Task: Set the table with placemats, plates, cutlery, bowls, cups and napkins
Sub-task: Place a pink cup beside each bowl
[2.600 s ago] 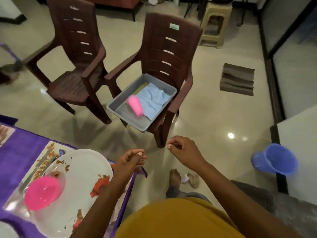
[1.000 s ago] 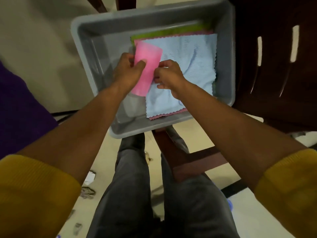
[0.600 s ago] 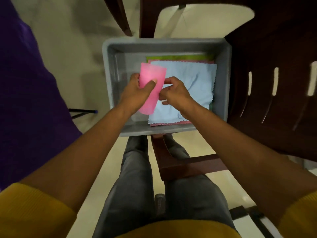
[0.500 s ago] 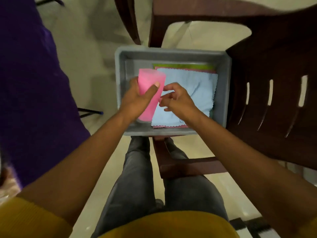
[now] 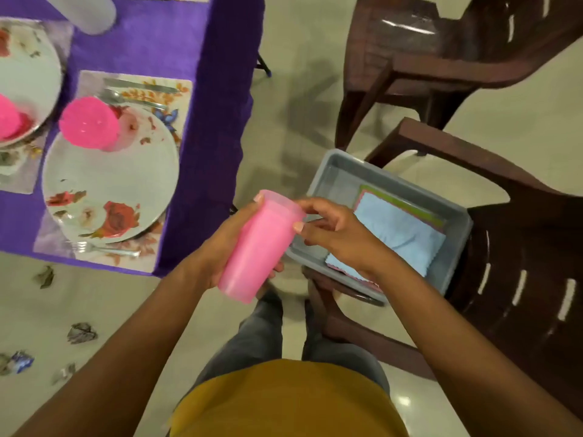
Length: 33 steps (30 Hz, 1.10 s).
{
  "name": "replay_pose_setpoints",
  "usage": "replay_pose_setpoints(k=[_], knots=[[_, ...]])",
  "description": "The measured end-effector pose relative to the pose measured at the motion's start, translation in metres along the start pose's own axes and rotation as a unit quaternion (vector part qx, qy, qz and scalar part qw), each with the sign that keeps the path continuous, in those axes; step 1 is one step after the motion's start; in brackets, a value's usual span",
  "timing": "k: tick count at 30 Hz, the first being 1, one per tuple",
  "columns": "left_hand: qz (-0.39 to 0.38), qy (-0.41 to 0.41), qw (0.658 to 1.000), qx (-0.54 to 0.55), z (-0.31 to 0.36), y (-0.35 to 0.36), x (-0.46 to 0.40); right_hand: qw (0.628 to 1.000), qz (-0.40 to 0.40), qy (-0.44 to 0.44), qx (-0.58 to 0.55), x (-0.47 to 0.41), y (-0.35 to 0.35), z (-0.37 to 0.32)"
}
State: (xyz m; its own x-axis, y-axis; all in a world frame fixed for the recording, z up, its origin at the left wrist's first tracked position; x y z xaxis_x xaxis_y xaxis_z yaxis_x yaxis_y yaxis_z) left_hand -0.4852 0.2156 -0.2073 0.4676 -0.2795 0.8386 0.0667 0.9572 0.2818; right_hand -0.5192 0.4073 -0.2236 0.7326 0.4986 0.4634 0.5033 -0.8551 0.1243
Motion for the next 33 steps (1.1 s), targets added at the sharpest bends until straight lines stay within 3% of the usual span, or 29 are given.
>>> replay_pose_setpoints(k=[4,12,16,26,33], knots=[[-0.017,0.002,1.000,0.022,-0.007,-0.045,0.030,0.996,-0.052,-0.034,0.067,-0.019,0.039,-0.029],[0.001,0.088,0.996,-0.001,0.006,-0.137,0.090,0.972,-0.175,-0.055,0.144,-0.063,0.150,-0.079],[-0.022,0.103,0.994,0.026,0.004,-0.173,0.110,0.970,-0.188,-0.057,0.141,-0.083,0.187,-0.100],[0.051,0.157,0.985,0.051,0.016,-0.236,0.149,0.959,-0.183,-0.087,0.199,-0.120,0.258,-0.128],[0.028,0.171,0.983,0.063,0.019,-0.255,0.163,0.959,-0.186,-0.090,0.194,-0.138,0.280,-0.140]])
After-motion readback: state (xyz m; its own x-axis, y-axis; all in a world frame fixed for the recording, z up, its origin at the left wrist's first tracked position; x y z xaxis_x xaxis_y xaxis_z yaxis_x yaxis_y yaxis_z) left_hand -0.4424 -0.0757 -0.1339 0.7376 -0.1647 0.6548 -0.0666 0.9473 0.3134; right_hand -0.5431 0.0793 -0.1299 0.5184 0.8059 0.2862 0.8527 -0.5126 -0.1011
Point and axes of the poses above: each hand's wrist, its own x-axis away from the middle knuckle, its own y-axis out of the palm, z = x × y, the point moved 5 cm from there along -x, towards the middle knuckle, and after that the axes turned 4 degrees about -z, right-handed, at the moved point
